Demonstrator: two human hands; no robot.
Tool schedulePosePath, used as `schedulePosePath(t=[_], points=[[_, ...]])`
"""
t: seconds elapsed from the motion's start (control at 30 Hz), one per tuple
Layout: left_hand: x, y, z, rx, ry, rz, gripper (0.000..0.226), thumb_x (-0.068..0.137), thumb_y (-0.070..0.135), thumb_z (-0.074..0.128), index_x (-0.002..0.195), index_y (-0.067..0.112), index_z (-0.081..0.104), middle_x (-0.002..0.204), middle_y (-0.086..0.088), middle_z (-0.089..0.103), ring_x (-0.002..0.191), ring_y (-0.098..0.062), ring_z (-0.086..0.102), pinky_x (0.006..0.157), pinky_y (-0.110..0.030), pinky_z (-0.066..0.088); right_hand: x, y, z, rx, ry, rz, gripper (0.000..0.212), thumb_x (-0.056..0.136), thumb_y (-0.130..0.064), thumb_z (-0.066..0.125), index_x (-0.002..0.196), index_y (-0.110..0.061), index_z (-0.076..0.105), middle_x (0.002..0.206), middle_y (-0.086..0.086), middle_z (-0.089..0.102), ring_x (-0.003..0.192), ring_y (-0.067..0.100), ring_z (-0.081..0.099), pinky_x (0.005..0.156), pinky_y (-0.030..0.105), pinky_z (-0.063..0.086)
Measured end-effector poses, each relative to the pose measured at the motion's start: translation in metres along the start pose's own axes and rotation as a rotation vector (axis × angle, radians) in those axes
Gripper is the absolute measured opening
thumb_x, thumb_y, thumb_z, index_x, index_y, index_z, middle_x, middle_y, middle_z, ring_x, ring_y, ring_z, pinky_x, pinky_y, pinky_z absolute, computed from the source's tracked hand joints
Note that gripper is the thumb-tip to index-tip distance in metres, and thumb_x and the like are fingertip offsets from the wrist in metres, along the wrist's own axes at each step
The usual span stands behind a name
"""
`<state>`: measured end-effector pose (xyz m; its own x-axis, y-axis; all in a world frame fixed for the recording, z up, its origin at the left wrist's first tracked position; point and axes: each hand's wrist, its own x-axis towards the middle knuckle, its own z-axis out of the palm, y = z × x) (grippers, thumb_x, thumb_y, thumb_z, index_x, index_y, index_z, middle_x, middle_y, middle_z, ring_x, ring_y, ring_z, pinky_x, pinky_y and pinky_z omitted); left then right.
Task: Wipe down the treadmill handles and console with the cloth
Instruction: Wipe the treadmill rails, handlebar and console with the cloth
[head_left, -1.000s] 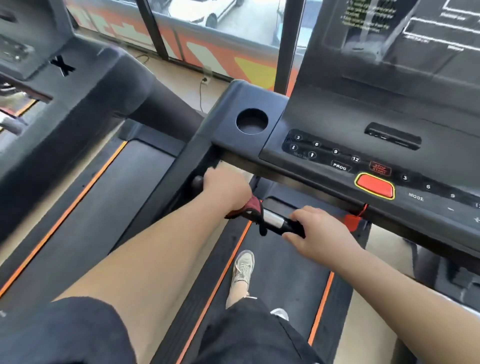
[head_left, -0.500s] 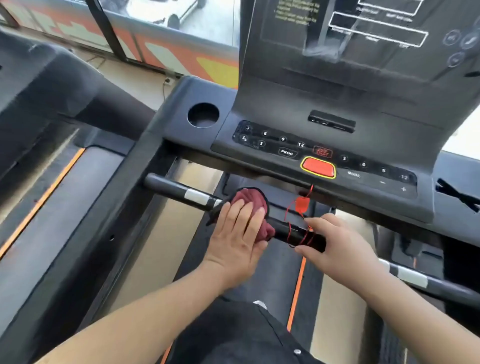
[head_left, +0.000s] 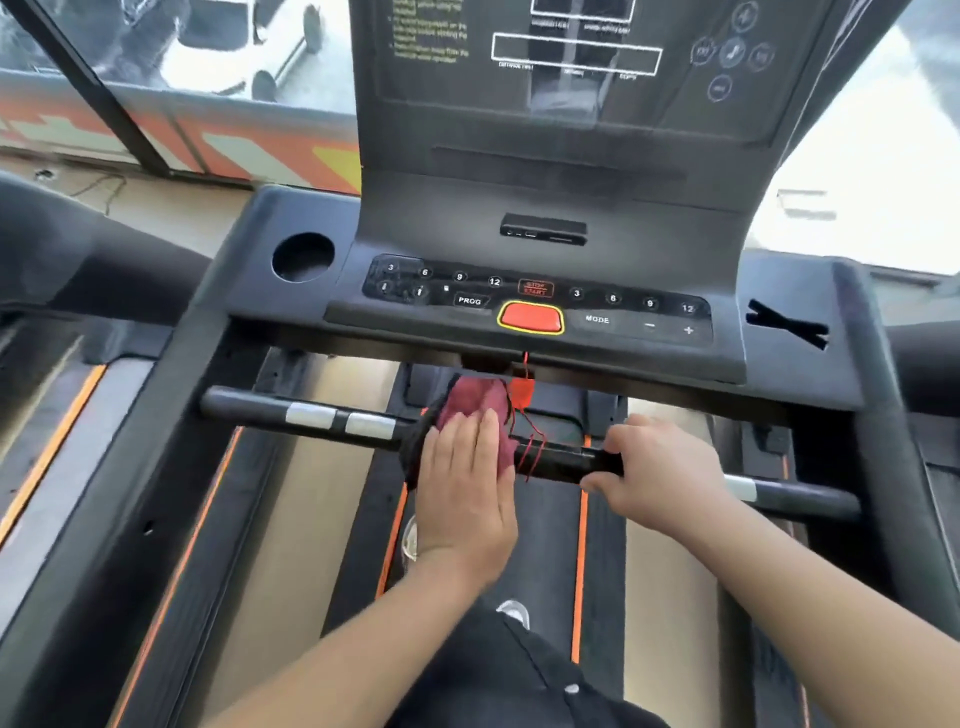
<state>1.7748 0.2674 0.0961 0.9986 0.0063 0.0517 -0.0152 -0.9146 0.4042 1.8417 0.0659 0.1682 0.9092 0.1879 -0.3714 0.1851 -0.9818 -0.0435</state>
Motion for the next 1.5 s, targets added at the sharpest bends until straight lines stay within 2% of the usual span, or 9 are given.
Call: schedulePosePath(t=[0.1, 0.27, 0.37, 0.5, 0.67, 0.77, 0.93, 1.2, 1.5], points=[[0.018, -0.015, -0.003, 0.077, -0.014, 0.087, 0.055, 0.101, 0.035, 0.038, 0.148, 0.007, 0.047, 0.135, -0.009, 0.06, 0.127, -0.029, 0.053, 0.119, -0.047, 0.029, 0.004, 0.0, -0.003, -0.006, -0.029, 0.002, 0.044, 0.082, -0.066, 0.064, 0.106, -0.029, 0.063, 0.103, -0.01, 0.057, 0.104, 0.016, 0.056, 0.068, 0.03, 0.042], [0.085, -0.018, -0.029, 0.185, -0.269, -0.106, 0.047, 0.108, 0.045, 0.02, 0.111, 0.02, 0.06, 0.101, -0.009, 0.072, 0.096, -0.035, 0.068, 0.078, -0.041, 0.044, 0.008, -0.002, -0.01, 0.0, -0.055, 0.039, 0.045, 0.076, -0.066, 0.07, 0.101, -0.028, 0.065, 0.094, -0.009, 0.058, 0.085, 0.017, 0.051, 0.065, 0.028, 0.04], [0.068, -0.009, -0.024, 0.235, -0.123, -0.115, 0.043, 0.108, 0.042, 0.025, 0.099, 0.022, 0.062, 0.088, -0.002, 0.072, 0.083, -0.031, 0.066, 0.074, -0.04, 0.033, 0.007, -0.001, -0.006, 0.029, -0.042, 0.043, 0.048, 0.076, -0.067, 0.07, 0.106, -0.03, 0.065, 0.102, -0.009, 0.06, 0.097, 0.018, 0.057, 0.067, 0.029, 0.04], [0.021, -0.014, -0.015, -0.134, 0.063, 0.02, 0.023, 0.104, 0.029, 0.042, 0.108, 0.025, 0.064, 0.107, 0.01, 0.07, 0.102, -0.018, 0.06, 0.102, -0.042, 0.043, 0.004, 0.003, 0.002, 0.074, -0.002, 0.027, 0.047, 0.079, -0.065, 0.068, 0.112, -0.03, 0.065, 0.107, -0.01, 0.058, 0.112, 0.016, 0.054, 0.071, 0.029, 0.038], [0.045, 0.006, -0.062, -0.473, 0.303, -0.4, 0.028, 0.109, 0.028, 0.039, 0.11, 0.013, 0.062, 0.092, 0.0, 0.066, 0.096, -0.028, 0.061, 0.079, -0.035, 0.04, 0.006, 0.006, 0.005, 0.087, 0.01, 0.009, 0.048, 0.079, -0.067, 0.067, 0.111, -0.031, 0.064, 0.109, -0.012, 0.058, 0.114, 0.014, 0.052, 0.071, 0.029, 0.038], [0.037, 0.047, -0.073, -0.445, 0.375, -0.055, 0.027, 0.108, 0.029, 0.043, 0.113, 0.016, 0.065, 0.09, 0.006, 0.068, 0.084, -0.013, 0.059, 0.076, -0.025, 0.041, 0.006, 0.006, 0.006, 0.097, 0.013, 0.018, 0.045, 0.079, -0.065, 0.068, 0.107, -0.031, 0.064, 0.108, -0.011, 0.059, 0.113, 0.014, 0.053, 0.07, 0.029, 0.038], [0.016, 0.038, 0.011, 0.095, -0.092, 0.378, 0.056, 0.092, 0.046, 0.052, 0.139, 0.016, 0.056, 0.136, -0.004, 0.062, 0.125, -0.028, 0.057, 0.115, -0.042, 0.03, 0.003, 0.009, 0.013, 0.06, 0.082, -0.005, 0.025, 0.083, -0.047, 0.061, 0.1, -0.029, 0.065, 0.099, -0.009, 0.056, 0.108, 0.016, 0.055, 0.064, 0.028, 0.036], [0.067, 0.045, -0.002, 0.347, -0.444, 0.4, 0.066, 0.082, 0.066, 0.058, 0.134, 0.027, 0.046, 0.118, -0.001, 0.062, 0.107, -0.029, 0.061, 0.083, -0.042, 0.046, 0.0, 0.009, 0.016, 0.078, 0.098, 0.0, 0.029, 0.085, -0.052, 0.06, 0.103, -0.031, 0.065, 0.102, -0.009, 0.056, 0.11, 0.015, 0.053, 0.066, 0.028, 0.034], [0.009, 0.002, 0.026, 0.092, 0.075, 0.539, 0.055, 0.087, 0.021, 0.061, 0.142, 0.014, 0.059, 0.147, -0.004, 0.058, 0.135, -0.026, 0.055, 0.115, -0.043, 0.038, -0.002, 0.009, 0.02, 0.096, 0.122, 0.008, 0.037, 0.082, -0.06, 0.064, 0.105, -0.031, 0.066, 0.101, -0.011, 0.056, 0.107, 0.014, 0.052, 0.065, 0.029, 0.032]])
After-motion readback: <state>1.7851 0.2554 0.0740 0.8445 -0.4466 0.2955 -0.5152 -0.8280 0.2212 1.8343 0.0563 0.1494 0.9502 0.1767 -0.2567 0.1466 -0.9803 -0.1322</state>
